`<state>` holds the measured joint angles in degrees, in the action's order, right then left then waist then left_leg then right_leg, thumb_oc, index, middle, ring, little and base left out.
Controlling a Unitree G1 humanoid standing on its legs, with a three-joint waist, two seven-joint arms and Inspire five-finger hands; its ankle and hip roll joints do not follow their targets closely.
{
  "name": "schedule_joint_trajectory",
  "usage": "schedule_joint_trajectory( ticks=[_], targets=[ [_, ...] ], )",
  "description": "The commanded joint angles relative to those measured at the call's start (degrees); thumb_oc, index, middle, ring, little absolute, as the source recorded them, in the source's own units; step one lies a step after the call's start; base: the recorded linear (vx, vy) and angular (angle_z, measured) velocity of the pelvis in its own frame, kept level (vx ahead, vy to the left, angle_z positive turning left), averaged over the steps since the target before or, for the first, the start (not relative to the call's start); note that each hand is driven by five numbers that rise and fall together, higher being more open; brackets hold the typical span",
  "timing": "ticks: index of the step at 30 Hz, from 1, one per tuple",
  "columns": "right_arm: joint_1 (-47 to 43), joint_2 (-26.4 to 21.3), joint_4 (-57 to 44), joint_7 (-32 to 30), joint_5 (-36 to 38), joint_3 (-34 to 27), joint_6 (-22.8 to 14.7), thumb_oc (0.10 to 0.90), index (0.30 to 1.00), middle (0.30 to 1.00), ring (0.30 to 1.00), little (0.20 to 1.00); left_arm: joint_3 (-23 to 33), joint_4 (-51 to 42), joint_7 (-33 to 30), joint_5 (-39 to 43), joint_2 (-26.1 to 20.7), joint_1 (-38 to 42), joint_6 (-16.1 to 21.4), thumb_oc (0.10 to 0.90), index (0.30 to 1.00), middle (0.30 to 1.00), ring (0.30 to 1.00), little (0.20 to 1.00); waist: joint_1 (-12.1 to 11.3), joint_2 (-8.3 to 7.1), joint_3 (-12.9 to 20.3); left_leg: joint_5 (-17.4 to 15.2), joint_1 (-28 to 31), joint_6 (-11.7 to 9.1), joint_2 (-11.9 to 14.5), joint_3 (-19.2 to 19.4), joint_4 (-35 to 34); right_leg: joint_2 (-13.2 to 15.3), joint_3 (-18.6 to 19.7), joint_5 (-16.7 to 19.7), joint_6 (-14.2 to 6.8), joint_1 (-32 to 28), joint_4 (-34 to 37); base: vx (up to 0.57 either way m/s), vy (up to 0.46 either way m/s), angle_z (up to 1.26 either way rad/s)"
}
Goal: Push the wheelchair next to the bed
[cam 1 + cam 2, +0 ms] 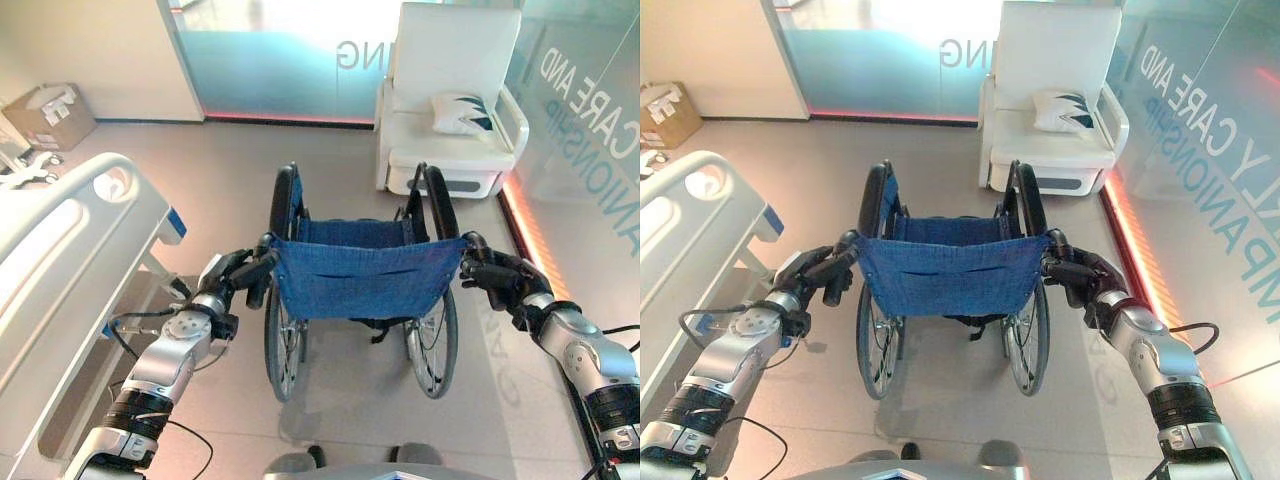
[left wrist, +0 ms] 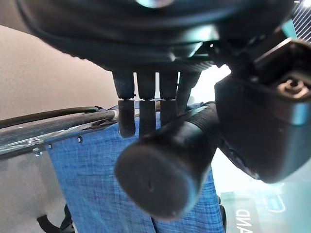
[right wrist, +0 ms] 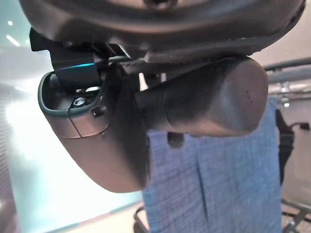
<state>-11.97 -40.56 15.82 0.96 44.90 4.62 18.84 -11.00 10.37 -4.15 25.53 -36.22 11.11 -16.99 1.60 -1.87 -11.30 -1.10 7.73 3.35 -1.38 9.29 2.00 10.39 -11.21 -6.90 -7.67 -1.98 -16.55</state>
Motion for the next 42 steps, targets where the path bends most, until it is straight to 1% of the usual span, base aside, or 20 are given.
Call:
schedule_joint_trajectory(
  ticks=[1, 3, 6, 11, 14, 17, 21, 22, 23, 24, 25, 26, 28, 30, 31, 32, 33, 36, 39, 42],
  targets=[
    [-8.0, 3.8, -4.4, 6.6, 2.6, 4.4, -5.4, 0.405, 0.307, 0.307, 0.307, 0.307, -0.8, 0.6, -0.9, 4.8, 1.6, 8.2, 6.3, 0.4, 0.3, 0.3, 0.3, 0.3, -0.9, 0.56, 2.4, -6.2, -0.7, 1.3, -3.1, -2.3, 6.4, 1.6, 3.5, 13.5, -0.1, 5.7, -9.8, 0.18, 0.043, 0.02],
    [-9.1, 3.1, -3.0, 6.7, 2.6, 4.9, -5.4, 0.405, 0.307, 0.307, 0.307, 0.307, -0.8, 1.3, -1.8, 5.6, 1.9, 8.7, 6.4, 0.4, 0.3, 0.3, 0.3, 0.3, -0.6, 0.04, 2.7, -6.8, 0.3, 1.1, -3.9, -2.5, 5.9, 1.3, 2.5, 14.2, -0.4, 7.2, -4.1, 0.23, -0.048, -0.02],
    [-9.7, 2.1, -2.4, 6.9, 2.4, 4.9, -5.3, 0.403, 0.305, 0.305, 0.305, 0.305, -1.0, 1.0, -2.7, 6.6, 1.9, 8.9, 6.4, 0.4, 0.3, 0.3, 0.3, 0.3, 0.9, -0.79, 2.4, -9.0, 2.3, 0.8, -5.6, -4.0, 5.8, -1.2, 1.7, 16.0, -1.9, 11.1, 5.7, 0.26, -0.102, -0.17],
    [-10.6, 0.6, -1.8, 7.5, 2.4, 4.2, -4.7, 0.4, 0.3, 0.3, 0.3, 0.3, -1.5, 2.2, -3.7, 7.6, 2.7, 8.9, 7.5, 0.4, 0.3, 0.3, 0.3, 0.3, 2.9, -1.15, 1.9, -12.4, 5.9, 1.0, -6.4, -5.4, 6.1, -3.5, 2.0, 20.4, -2.8, 15.9, 9.7, 0.33, -0.162, 0.52],
    [-11.4, 0.5, -1.0, 7.5, 2.3, 4.3, -4.4, 0.4, 0.3, 0.3, 0.3, 0.3, -1.1, 2.8, -3.4, 7.4, 3.4, 8.8, 7.6, 0.4, 0.3, 0.3, 0.3, 0.3, 3.0, -1.21, 2.6, -13.1, 6.2, 1.2, -6.1, -5.8, 6.7, -3.7, 2.5, 18.5, -2.1, 14.7, 8.7, 0.24, -0.202, 0.35],
    [-12.8, 1.0, -0.6, 6.5, 2.0, 5.1, -3.5, 0.4, 0.3, 0.3, 0.3, 0.3, -0.9, 2.8, -4.4, 7.4, 4.4, 8.0, 7.1, 0.4, 0.3, 0.3, 0.3, 0.3, 3.2, -0.59, 4.0, -13.7, 7.9, -0.4, -4.2, -5.6, 8.6, -4.1, 1.8, 14.3, -0.8, 13.4, 5.7, 0.31, -0.276, 0.12],
    [-12.9, 1.4, -1.0, 6.7, 1.7, 5.8, -2.6, 0.4, 0.3, 0.3, 0.3, 0.3, -0.1, 2.1, -5.7, 8.0, 4.3, 6.7, 7.1, 0.4, 0.3, 0.3, 0.3, 0.3, 3.4, 0.24, 5.6, -3.9, 7.0, -4.6, -0.9, -5.1, 18.6, -6.7, 1.7, 9.8, 3.0, 9.9, 5.6, 0.25, -0.272, 0.24],
    [-12.4, 1.1, -1.2, 7.2, 1.1, 5.8, -2.9, 0.4, 0.3, 0.3, 0.3, 0.3, 0.3, 1.5, -6.5, 8.3, 4.4, 6.0, 7.7, 0.4, 0.3, 0.3, 0.3, 0.3, 3.0, -0.46, 5.5, 1.0, 2.7, -6.2, -0.2, -4.2, 29.0, -6.9, 2.2, 8.2, 5.1, 7.1, 6.2, 0.23, -0.255, 0.2],
    [-12.1, 1.0, -1.1, 7.4, 0.9, 5.8, -3.3, 0.4, 0.3, 0.3, 0.3, 0.3, 0.4, 1.2, -6.7, 8.4, 4.5, 5.7, 7.8, 0.4, 0.3, 0.3, 0.3, 0.3, 2.7, -0.57, 5.3, 1.7, -0.1, -6.6, 0.3, -4.1, 34.0, -7.2, 2.2, 7.5, 5.9, 5.9, 6.2, 0.3, -0.324, 0.5],
    [-11.5, 1.1, -1.3, 7.1, 0.7, 5.7, -3.8, 0.4, 0.3, 0.3, 0.3, 0.3, 0.5, 1.0, -6.9, 8.3, 4.8, 5.6, 8.0, 0.4, 0.3, 0.3, 0.3, 0.3, 2.1, -1.82, 5.0, 2.7, -6.0, -6.5, 1.4, -2.3, 40.8, -6.5, 1.8, 6.2, 7.1, 3.8, 6.4, 0.26, -0.224, 0.49],
    [-10.8, 1.3, -1.5, 6.6, 0.5, 5.5, -4.5, 0.4, 0.3, 0.3, 0.3, 0.3, 0.5, 1.0, -6.6, 8.0, 5.1, 5.5, 8.2, 0.4, 0.3, 0.3, 0.3, 0.3, 1.5, -1.96, 4.5, 1.9, -10.0, -6.0, 3.1, -1.3, 41.3, -6.7, 1.3, 5.1, 7.6, 2.2, 6.3, 0.24, -0.179, 0.37],
    [-10.6, 1.3, -1.5, 6.5, 0.5, 5.5, -4.7, 0.4, 0.3, 0.3, 0.3, 0.3, 0.5, 0.9, -6.6, 7.9, 5.2, 5.5, 8.2, 0.4, 0.3, 0.3, 0.3, 0.3, 1.3, -1.95, 4.3, 1.6, -10.6, -5.8, 3.5, -1.0, 41.0, -6.8, 1.2, 4.8, 7.7, 1.8, 6.2, 0.26, -0.084, 0.03],
    [-10.7, 1.6, -1.4, 5.2, 0.3, 5.1, -5.2, 0.4, 0.3, 0.3, 0.3, 0.3, 0.4, 0.5, -5.9, 7.7, 5.0, 5.4, 8.7, 0.4, 0.3, 0.3, 0.3, 0.3, 0.5, -1.63, 3.2, 1.2, -12.0, -5.1, 5.4, 1.8, 32.8, -7.5, 0.4, 2.9, 7.6, -0.5, 5.8, 0.29, -0.016, 0.07],
    [-12.0, 1.8, -0.8, 3.2, 0.8, 5.8, -5.4, 0.4, 0.3, 0.3, 0.3, 0.3, 0.1, 1.0, -5.6, 8.0, 4.7, 5.6, 9.5, 0.4, 0.3, 0.3, 0.3, 0.3, -0.7, -0.8, 2.0, 3.2, -13.2, -5.6, 5.6, 4.6, 21.9, -9.1, 0.0, 1.2, 7.4, -3.0, 5.5, 0.38, 0.04, 0.25],
    [-13.0, 1.5, -0.2, 2.3, 1.4, 6.3, -5.4, 0.4, 0.3, 0.3, 0.3, 0.3, -0.2, 1.3, -5.6, 8.2, 4.7, 5.8, 10.0, 0.4, 0.3, 0.3, 0.3, 0.3, -2.1, 0.07, 1.7, 6.5, -15.9, -6.5, 4.7, 5.3, 13.8, -10.7, -0.2, 0.7, 7.3, -4.7, 6.0, 0.35, 0.047, 0.4],
    [-13.1, 1.5, -0.1, 2.2, 1.5, 6.4, -5.4, 0.4, 0.3, 0.3, 0.3, 0.3, -0.3, 1.3, -5.7, 8.2, 4.7, 5.8, 10.1, 0.4, 0.3, 0.3, 0.3, 0.3, -2.2, -0.06, 1.5, 6.8, -15.7, -6.6, 4.3, 5.3, 13.1, -10.7, -0.3, 0.3, 7.3, -5.2, 5.9, 0.52, 0.097, 0.33],
    [-12.8, 1.1, 0.2, 2.3, 1.7, 6.8, -5.8, 0.4, 0.3, 0.3, 0.3, 0.3, -0.2, 1.0, -5.8, 8.6, 4.5, 5.1, 10.5, 0.4, 0.3, 0.3, 0.3, 0.3, -4.1, 1.29, 1.9, 12.2, -19.1, -8.1, 3.9, 5.3, 4.0, -12.7, 0.3, -0.5, 7.3, -8.4, 7.3, 0.39, 0.075, 0.07],
    [-11.8, 0.9, 0.7, 3.4, 1.5, 6.3, -5.9, 0.4, 0.3, 0.3, 0.3, 0.3, 0.7, 0.3, -5.3, 8.8, 4.1, 3.7, 10.3, 0.4, 0.3, 0.3, 0.3, 0.3, -5.7, 0.8, 2.3, 14.0, -20.5, -8.4, 2.9, 5.7, -0.7, -12.9, 1.1, -2.2, 7.1, -12.4, 8.8, 0.43, 0.089, -0.26],
    [-12.1, 1.8, 2.7, 4.7, 0.7, 6.6, -5.9, 0.4, 0.3, 0.3, 0.3, 0.3, 2.0, 1.3, -4.5, 8.8, 4.0, 3.0, 9.9, 0.4, 0.3, 0.3, 0.3, 0.3, -6.9, 0.26, 3.7, 10.1, -20.3, -6.4, 2.1, 6.2, 2.9, -11.4, 0.5, -4.0, 6.5, -13.6, 8.6, 0.34, 0.094, -0.28],
    [-11.2, 3.0, 3.6, 5.8, -0.6, 6.5, -5.7, 0.4, 0.3, 0.3, 0.3, 0.3, 1.7, 3.1, -5.0, 8.0, 4.7, 3.4, 10.1, 0.4, 0.3, 0.3, 0.3, 0.3, -8.1, -1.43, 5.1, 4.5, -19.7, -4.3, 0.7, 6.2, 6.8, -7.3, -1.9, -6.1, 4.6, -15.9, 7.0, 0.33, 0.118, -0.26]
  ],
)
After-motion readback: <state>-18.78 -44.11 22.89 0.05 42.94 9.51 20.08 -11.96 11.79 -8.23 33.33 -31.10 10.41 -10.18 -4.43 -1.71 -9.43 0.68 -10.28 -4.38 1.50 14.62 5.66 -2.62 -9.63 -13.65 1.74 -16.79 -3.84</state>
